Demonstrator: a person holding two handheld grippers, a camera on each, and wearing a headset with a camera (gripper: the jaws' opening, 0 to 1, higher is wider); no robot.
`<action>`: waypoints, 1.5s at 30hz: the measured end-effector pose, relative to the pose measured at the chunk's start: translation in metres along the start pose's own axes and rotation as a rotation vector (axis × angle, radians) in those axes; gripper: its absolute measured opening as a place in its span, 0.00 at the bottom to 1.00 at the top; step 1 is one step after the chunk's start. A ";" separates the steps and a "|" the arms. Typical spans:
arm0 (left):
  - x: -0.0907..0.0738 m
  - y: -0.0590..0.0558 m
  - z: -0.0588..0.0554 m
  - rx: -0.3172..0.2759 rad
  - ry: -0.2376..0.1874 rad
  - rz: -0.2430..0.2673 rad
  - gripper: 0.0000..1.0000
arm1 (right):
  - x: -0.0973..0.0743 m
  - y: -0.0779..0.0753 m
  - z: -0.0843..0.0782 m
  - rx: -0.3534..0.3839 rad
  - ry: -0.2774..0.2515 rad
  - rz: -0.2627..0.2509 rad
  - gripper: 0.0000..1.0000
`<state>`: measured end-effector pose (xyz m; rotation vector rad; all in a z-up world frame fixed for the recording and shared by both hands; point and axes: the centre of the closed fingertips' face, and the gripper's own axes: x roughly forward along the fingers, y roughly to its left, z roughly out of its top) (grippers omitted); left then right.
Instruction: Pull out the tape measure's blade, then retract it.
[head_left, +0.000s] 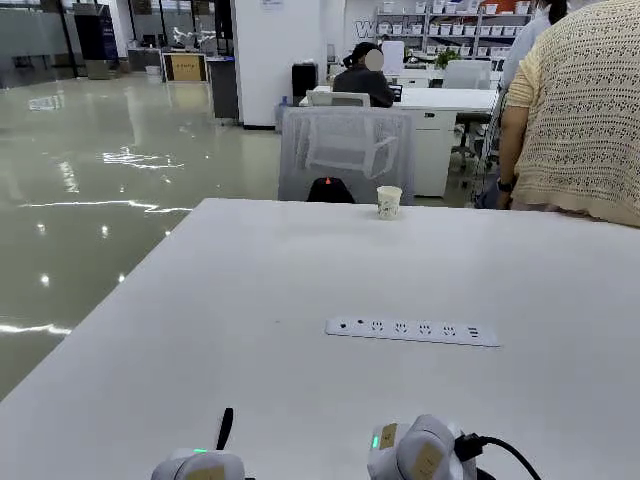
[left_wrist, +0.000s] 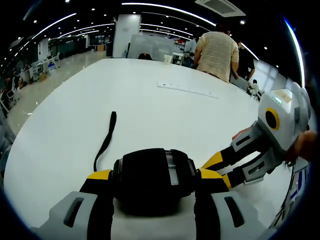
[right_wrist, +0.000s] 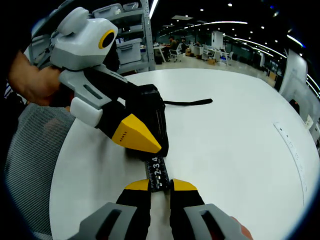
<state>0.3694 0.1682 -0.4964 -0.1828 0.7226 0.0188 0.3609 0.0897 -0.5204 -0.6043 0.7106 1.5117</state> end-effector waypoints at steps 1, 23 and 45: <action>0.000 0.000 0.000 0.000 0.000 0.000 0.60 | 0.001 0.000 0.001 0.000 0.000 0.000 0.10; -0.001 0.000 0.000 -0.008 0.005 -0.006 0.61 | 0.018 0.004 0.019 -0.025 -0.013 0.010 0.11; -0.001 -0.001 -0.001 0.000 0.021 -0.017 0.62 | 0.019 0.006 0.019 -0.046 -0.004 0.004 0.12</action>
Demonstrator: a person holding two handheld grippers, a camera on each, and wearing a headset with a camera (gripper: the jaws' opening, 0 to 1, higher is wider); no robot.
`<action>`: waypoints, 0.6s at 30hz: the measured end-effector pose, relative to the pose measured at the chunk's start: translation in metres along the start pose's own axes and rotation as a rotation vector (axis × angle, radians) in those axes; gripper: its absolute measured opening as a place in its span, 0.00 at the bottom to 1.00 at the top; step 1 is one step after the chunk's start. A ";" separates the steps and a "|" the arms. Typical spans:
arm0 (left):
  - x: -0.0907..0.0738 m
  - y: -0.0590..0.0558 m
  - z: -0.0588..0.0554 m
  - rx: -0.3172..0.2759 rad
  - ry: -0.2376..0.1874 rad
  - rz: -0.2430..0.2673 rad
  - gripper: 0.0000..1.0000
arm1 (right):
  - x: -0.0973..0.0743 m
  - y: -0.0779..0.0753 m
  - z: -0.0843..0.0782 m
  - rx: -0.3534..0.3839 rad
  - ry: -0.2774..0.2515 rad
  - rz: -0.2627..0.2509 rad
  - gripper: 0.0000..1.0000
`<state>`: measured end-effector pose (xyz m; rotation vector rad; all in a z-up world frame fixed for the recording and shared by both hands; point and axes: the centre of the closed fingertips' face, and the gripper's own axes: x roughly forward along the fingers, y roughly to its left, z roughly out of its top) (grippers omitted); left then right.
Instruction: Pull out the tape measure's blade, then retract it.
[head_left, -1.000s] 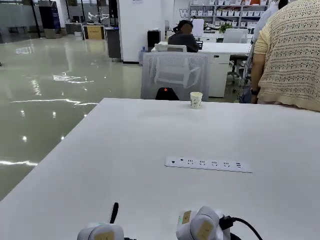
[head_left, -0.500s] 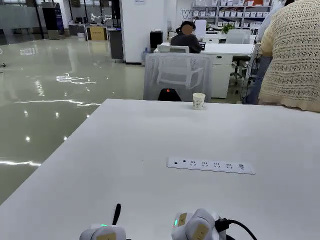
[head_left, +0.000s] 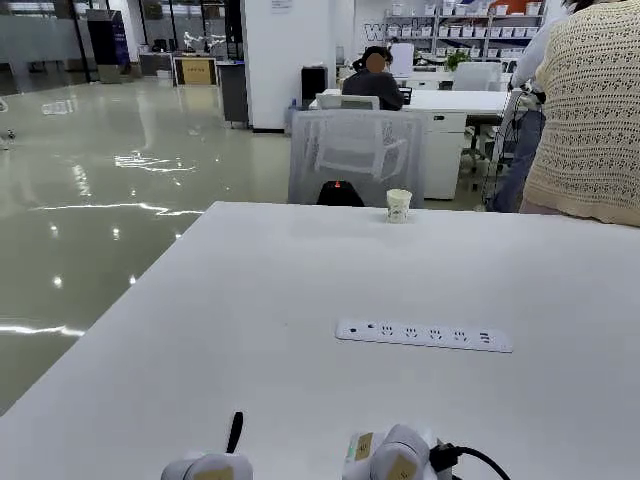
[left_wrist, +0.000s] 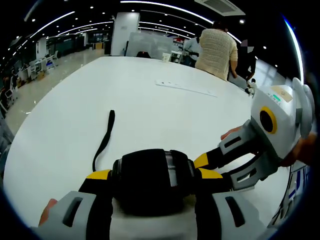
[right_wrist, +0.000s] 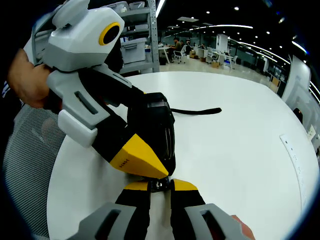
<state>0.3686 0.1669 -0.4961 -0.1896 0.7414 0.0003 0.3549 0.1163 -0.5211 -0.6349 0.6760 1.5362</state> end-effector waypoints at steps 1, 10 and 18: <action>0.000 0.000 0.000 0.000 0.002 0.000 0.63 | 0.000 0.000 0.000 0.000 0.001 0.000 0.12; 0.001 0.001 -0.001 -0.007 0.030 0.000 0.63 | 0.000 0.000 0.000 -0.003 0.007 -0.005 0.12; 0.000 0.001 0.000 -0.004 0.037 -0.003 0.64 | -0.003 0.000 -0.001 0.006 0.011 -0.007 0.12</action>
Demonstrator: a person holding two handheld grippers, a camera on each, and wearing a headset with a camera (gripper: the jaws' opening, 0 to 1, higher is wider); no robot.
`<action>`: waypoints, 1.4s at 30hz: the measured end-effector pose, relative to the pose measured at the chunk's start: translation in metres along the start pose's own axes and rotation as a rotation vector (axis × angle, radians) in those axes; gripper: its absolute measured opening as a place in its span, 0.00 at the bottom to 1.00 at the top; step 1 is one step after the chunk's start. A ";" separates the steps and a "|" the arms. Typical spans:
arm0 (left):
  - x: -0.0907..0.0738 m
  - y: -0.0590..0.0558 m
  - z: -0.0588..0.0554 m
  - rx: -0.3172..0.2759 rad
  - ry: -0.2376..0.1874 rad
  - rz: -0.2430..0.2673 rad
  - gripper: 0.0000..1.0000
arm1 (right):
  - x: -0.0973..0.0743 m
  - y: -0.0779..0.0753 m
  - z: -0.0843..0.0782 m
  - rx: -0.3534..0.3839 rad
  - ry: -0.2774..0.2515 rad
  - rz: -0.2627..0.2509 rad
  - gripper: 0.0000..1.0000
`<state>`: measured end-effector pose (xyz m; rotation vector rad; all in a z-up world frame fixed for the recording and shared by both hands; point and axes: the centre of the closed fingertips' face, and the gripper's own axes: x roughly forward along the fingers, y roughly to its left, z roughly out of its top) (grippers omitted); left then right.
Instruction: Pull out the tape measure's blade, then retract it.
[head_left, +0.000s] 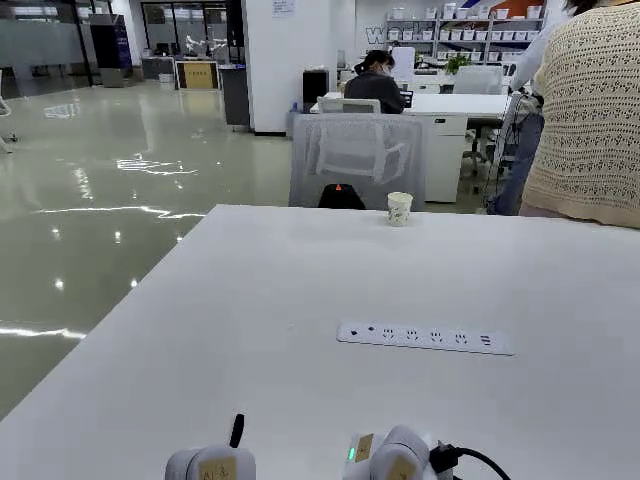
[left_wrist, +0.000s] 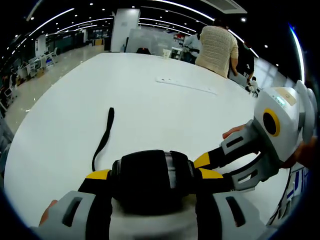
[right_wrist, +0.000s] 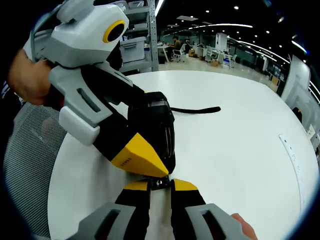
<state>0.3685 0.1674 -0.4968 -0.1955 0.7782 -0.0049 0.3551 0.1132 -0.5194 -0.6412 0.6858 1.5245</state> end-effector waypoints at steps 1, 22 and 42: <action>0.000 0.000 0.000 0.002 0.000 -0.001 0.64 | -0.001 0.000 0.000 0.002 0.000 0.000 0.12; -0.010 -0.002 0.007 0.058 -0.020 -0.018 0.66 | -0.034 -0.003 -0.019 0.077 -0.027 -0.060 0.19; -0.029 -0.007 -0.005 0.179 -0.021 -0.087 0.74 | -0.074 0.002 -0.046 0.173 -0.079 -0.155 0.35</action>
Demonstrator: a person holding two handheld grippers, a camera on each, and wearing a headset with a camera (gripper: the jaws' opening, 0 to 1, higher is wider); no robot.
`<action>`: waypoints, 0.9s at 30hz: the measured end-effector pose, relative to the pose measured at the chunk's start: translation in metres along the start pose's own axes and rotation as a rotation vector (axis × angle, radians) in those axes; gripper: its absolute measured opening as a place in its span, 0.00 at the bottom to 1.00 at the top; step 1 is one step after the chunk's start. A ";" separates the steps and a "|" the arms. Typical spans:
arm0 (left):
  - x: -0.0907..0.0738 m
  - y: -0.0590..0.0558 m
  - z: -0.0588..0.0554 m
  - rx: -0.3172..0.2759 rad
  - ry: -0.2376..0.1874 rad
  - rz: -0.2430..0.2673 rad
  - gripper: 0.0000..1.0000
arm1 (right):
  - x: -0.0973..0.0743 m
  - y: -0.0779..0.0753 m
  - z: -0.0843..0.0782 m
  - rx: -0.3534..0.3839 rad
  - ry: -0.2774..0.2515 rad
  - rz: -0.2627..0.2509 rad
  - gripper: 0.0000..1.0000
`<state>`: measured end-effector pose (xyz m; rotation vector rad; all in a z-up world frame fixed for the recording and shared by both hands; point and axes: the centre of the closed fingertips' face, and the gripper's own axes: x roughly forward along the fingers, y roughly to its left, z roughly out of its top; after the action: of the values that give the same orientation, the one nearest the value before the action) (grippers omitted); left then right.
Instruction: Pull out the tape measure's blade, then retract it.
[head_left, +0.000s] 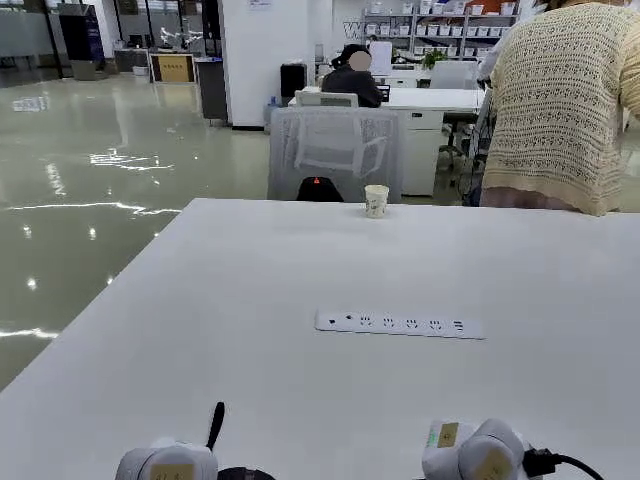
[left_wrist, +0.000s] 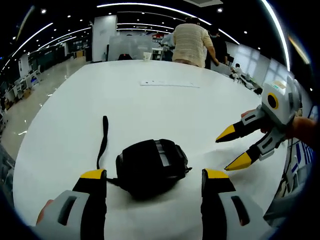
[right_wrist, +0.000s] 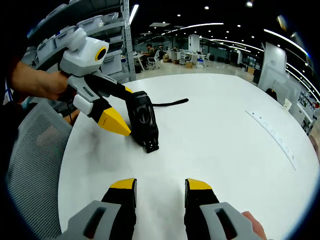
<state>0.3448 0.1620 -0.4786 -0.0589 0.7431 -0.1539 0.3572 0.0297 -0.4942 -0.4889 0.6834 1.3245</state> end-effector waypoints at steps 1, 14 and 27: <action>-0.001 0.000 0.000 0.003 0.000 -0.003 0.75 | -0.002 0.000 -0.001 0.004 -0.003 -0.006 0.36; -0.015 -0.005 -0.006 0.055 -0.021 -0.059 0.79 | -0.032 0.004 -0.018 0.059 -0.054 -0.086 0.51; -0.032 -0.010 -0.016 0.106 -0.037 -0.100 0.84 | -0.059 0.013 -0.028 0.105 -0.129 -0.169 0.65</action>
<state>0.3095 0.1570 -0.4674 0.0021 0.6939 -0.2871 0.3341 -0.0285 -0.4728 -0.3651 0.5884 1.1443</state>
